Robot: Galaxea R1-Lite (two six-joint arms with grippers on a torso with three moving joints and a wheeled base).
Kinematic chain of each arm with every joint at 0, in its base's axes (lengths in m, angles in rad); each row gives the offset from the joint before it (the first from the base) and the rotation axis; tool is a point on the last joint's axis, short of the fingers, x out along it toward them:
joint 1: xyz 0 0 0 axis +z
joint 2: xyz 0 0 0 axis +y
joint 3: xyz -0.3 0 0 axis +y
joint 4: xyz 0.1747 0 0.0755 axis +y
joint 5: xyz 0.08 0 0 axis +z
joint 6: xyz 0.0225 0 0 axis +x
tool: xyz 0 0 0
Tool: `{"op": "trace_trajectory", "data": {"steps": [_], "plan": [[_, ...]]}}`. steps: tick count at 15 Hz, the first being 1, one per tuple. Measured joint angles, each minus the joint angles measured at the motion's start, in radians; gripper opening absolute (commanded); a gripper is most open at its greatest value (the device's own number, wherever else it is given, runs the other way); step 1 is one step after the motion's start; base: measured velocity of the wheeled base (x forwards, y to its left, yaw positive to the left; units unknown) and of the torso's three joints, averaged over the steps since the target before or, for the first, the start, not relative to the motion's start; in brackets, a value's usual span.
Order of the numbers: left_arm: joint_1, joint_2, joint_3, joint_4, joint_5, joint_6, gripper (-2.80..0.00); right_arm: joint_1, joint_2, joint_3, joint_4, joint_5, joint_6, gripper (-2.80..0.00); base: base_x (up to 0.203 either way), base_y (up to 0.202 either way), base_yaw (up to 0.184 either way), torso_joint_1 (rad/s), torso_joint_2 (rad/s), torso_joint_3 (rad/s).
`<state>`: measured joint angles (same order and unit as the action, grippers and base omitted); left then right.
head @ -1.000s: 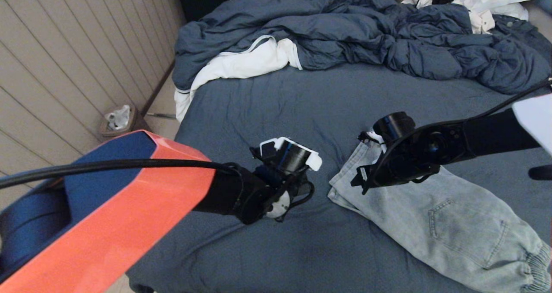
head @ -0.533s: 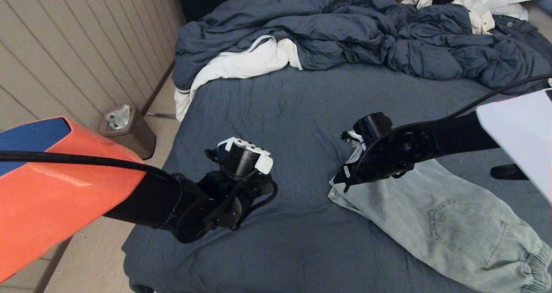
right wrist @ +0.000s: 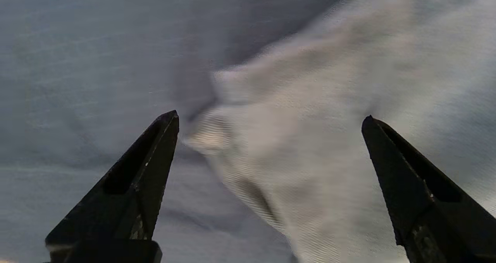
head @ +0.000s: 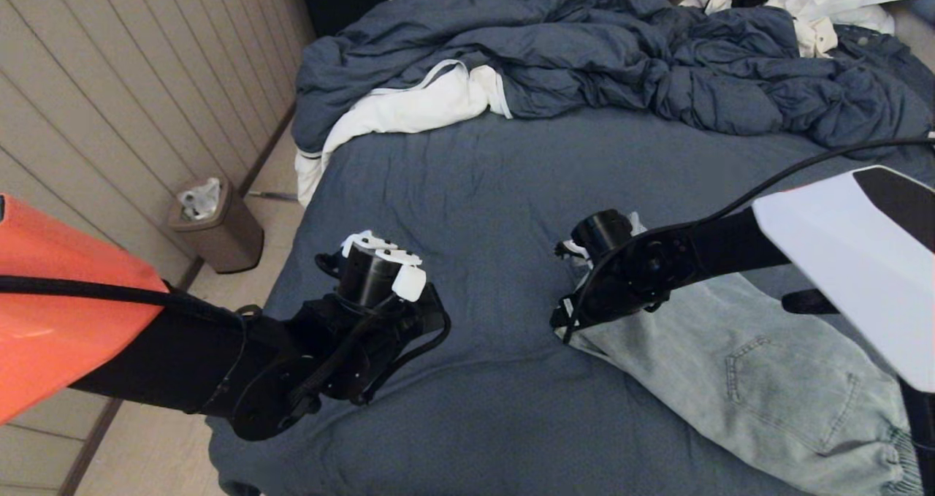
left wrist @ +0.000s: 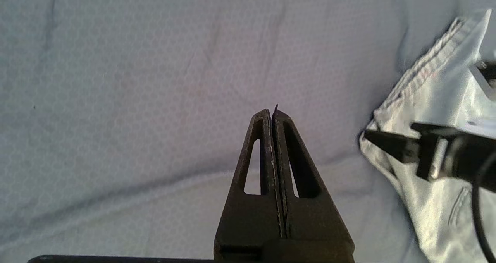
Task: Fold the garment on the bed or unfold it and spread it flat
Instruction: Unford the blue shorts
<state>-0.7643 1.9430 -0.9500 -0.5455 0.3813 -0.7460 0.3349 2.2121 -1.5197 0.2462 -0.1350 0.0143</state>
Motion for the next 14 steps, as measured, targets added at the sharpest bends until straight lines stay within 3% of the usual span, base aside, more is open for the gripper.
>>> {"op": "trace_trajectory", "data": {"steps": [5, 6, 14], "plan": [[0.000, -0.006, 0.013, -0.005, -0.001, -0.001, -2.80, 0.016, 0.037, -0.007, -0.001, -0.009, -0.002, 0.00, 0.000, 0.000, 0.000, 0.000, 0.00, 0.000], [0.000, -0.006, 0.014, -0.006, -0.002, -0.002, -2.80, 0.017, 0.045, -0.010, 0.000, -0.009, -0.004, -2.80, 0.000, 0.000, 0.000, 0.000, 0.00, 0.000], [0.000, 0.004, 0.019, -0.016, -0.001, -0.004, -2.80, 0.015, 0.082, -0.035, -0.005, -0.058, -0.037, -2.80, 0.000, 0.000, 0.000, 0.000, 0.00, 0.000]]}}
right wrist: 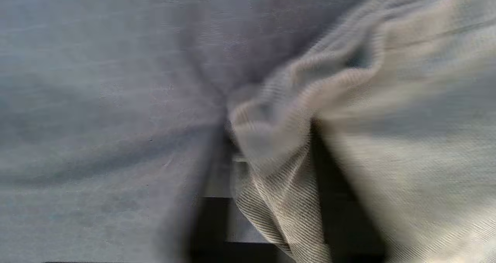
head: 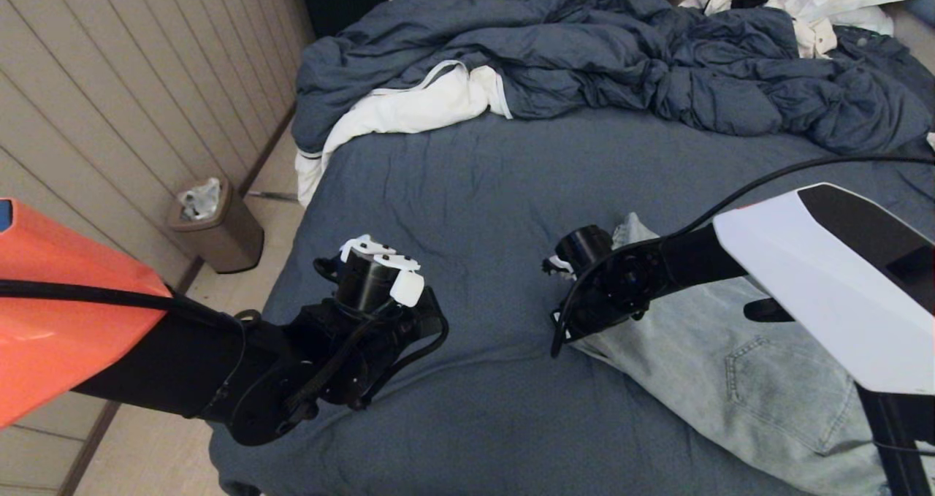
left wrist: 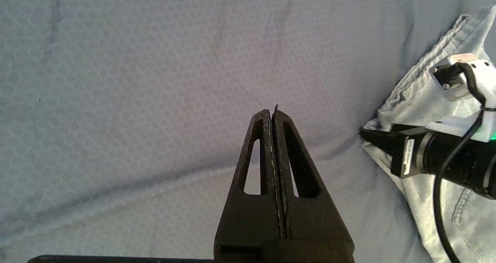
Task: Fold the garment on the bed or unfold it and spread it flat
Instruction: Unford the blue shorts
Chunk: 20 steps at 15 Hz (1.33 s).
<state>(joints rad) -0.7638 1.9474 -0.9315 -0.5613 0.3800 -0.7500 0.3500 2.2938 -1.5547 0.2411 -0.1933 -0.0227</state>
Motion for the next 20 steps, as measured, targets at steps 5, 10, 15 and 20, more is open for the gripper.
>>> {"op": "trace_trajectory", "data": {"steps": [5, 10, 15, 20], "plan": [[0.000, 0.000, 0.003, 0.000, 0.001, 0.000, -2.80, 0.070, -0.016, -0.019, 0.004, 0.001, 0.010, -2.80, 0.000, 0.000, 0.000, 0.000, 0.00, 0.000], [0.000, -0.029, 0.014, 0.002, 0.001, 0.002, -2.80, 0.201, -0.064, -0.008, 0.008, 0.005, 0.021, -2.80, 0.000, 0.000, 0.000, 0.000, 0.00, 0.000], [0.018, -0.097, 0.019, 0.009, 0.001, 0.006, -2.80, 0.378, -0.091, 0.050, 0.008, 0.009, 0.032, -2.80, 0.000, 0.000, 0.000, 0.000, 0.00, 0.000], [0.022, -0.128, 0.023, 0.009, 0.002, 0.008, -2.80, 0.536, -0.074, 0.091, 0.008, 0.015, 0.047, -2.80, 0.000, 0.000, 0.000, 0.000, 0.00, 0.000]]}}
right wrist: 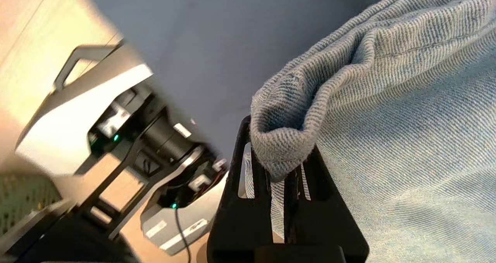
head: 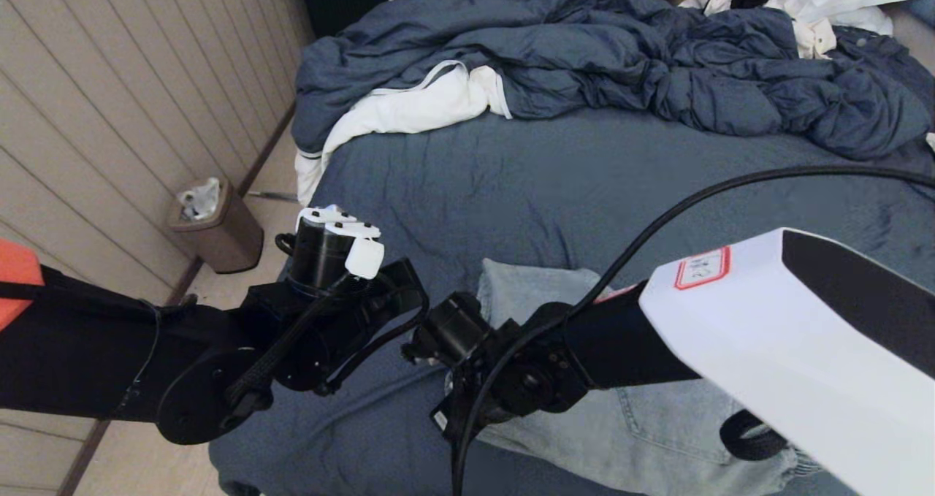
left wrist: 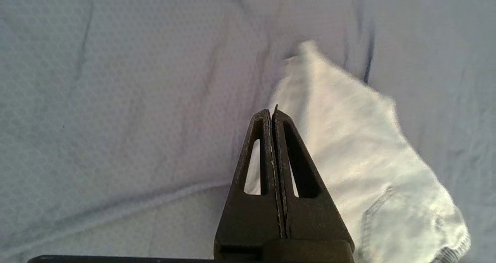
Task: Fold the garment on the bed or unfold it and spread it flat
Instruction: Unford the blue shorts
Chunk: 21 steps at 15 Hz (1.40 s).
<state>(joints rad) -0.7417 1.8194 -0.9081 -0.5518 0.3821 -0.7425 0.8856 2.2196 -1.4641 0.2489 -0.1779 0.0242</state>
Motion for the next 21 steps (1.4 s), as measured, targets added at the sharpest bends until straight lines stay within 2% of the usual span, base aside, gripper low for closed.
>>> {"op": "trace_trajectory", "data": {"steps": [5, 6, 16, 20, 21], "plan": [[0.002, -0.010, 0.002, 0.000, 0.000, 0.000, -2.80, 0.079, 0.009, 0.019, 0.001, -0.002, 0.011, -2.80, 0.000, 0.000, 0.000, 0.000, 0.00, 0.000], [0.002, -0.011, 0.002, -0.001, 0.001, 0.000, -2.80, 0.081, 0.011, 0.020, 0.002, -0.003, 0.012, 0.00, 0.000, 0.000, 0.000, 0.000, 0.00, 0.000], [0.003, -0.007, 0.010, -0.007, -0.001, 0.000, -2.80, 0.056, 0.006, 0.025, 0.011, -0.012, 0.019, 0.00, 0.000, 0.000, 0.000, 0.000, 0.00, 0.000], [0.008, -0.011, 0.015, 0.003, -0.015, 0.002, -2.80, -0.033, -0.085, 0.078, 0.012, -0.010, 0.033, 0.00, 0.000, 0.000, 0.000, 0.000, 0.00, 0.000], [0.008, -0.012, 0.021, 0.005, -0.032, 0.002, -2.80, -0.068, -0.128, 0.104, 0.011, -0.010, 0.037, -2.80, 0.000, 0.000, 0.000, 0.000, 0.00, 0.000]]}}
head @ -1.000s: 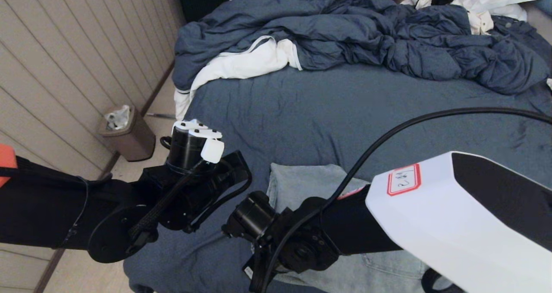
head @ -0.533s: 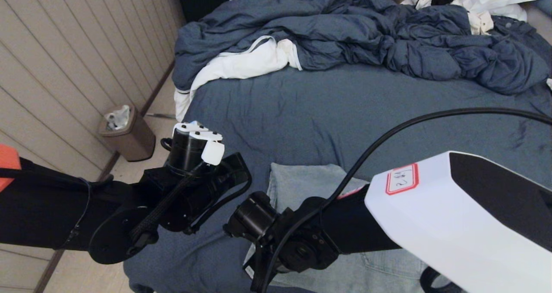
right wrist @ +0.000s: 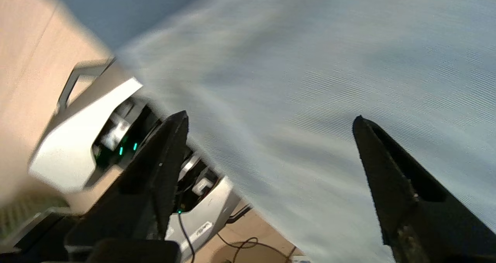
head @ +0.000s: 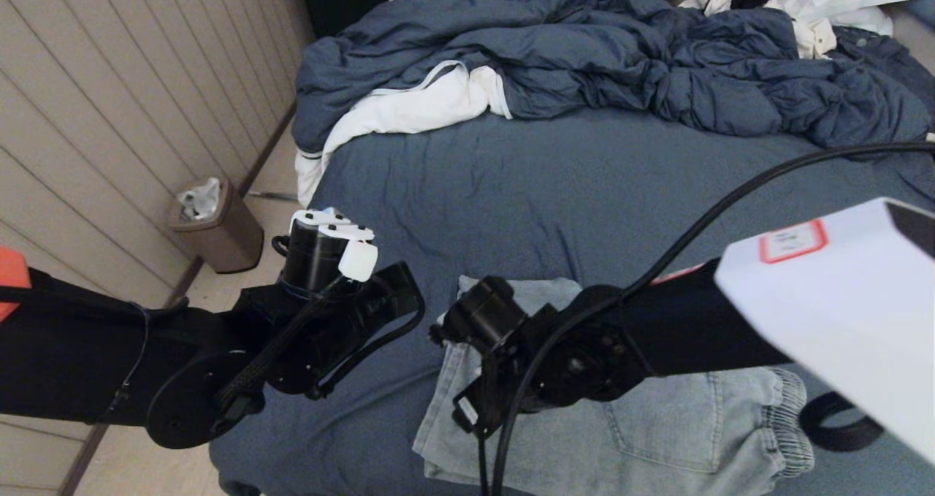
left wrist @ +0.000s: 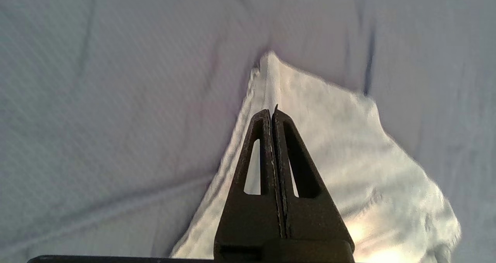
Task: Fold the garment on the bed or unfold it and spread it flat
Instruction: Unford the blue shorts
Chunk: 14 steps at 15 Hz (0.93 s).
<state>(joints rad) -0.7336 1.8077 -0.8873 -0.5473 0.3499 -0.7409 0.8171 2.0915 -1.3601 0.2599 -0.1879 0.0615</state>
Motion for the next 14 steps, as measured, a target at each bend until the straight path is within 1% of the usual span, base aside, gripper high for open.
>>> {"op": "trace_trajectory", "data": {"steps": [1, 3, 4, 5, 7, 8, 11, 14], "plan": [[0.000, -0.001, 0.005, 0.004, -0.017, 0.000, -2.80, -0.050, -0.052, 0.036, -0.001, 0.001, 0.003, -2.80, 0.000, 0.000, 0.000, 0.000, 0.00, 0.000], [0.000, -0.002, 0.014, 0.029, -0.025, 0.018, -2.80, -0.181, -0.160, 0.118, -0.004, 0.006, 0.004, -2.80, 0.000, 0.000, 0.000, 0.000, 0.00, 0.000], [0.000, -0.004, 0.017, 0.033, -0.045, 0.021, -2.80, -0.251, -0.219, 0.164, -0.005, 0.016, 0.002, -2.80, 0.000, 0.000, 0.000, 0.000, 0.00, 0.000], [0.000, -0.006, 0.023, 0.041, -0.078, 0.021, -2.80, -0.329, -0.277, 0.215, -0.006, 0.039, 0.000, -2.80, 0.000, 0.000, 0.000, 0.000, 0.00, 0.000], [-0.003, -0.005, 0.044, 0.044, -0.147, 0.021, -2.80, -0.480, -0.380, 0.318, -0.004, 0.113, -0.004, -2.80, 0.000, 0.000, 0.000, 0.000, 0.00, 0.000], [-0.016, 0.001, 0.055, 0.045, -0.167, 0.021, -2.80, -0.553, -0.428, 0.386, -0.002, 0.151, -0.007, -2.80, 0.000, 0.000, 0.000, 0.000, 0.00, 0.000], [-0.049, 0.021, 0.076, 0.050, -0.179, 0.020, -2.80, -0.763, -0.577, 0.591, 0.000, 0.203, -0.018, -2.80, 0.000, 0.000, 0.000, 0.000, 0.00, 0.000], [-0.067, 0.036, 0.085, 0.053, -0.179, 0.020, -2.80, -0.919, -0.704, 0.763, 0.000, 0.239, -0.047, -2.80, 0.000, 0.000, 0.000, 0.000, 0.00, 0.000]]}}
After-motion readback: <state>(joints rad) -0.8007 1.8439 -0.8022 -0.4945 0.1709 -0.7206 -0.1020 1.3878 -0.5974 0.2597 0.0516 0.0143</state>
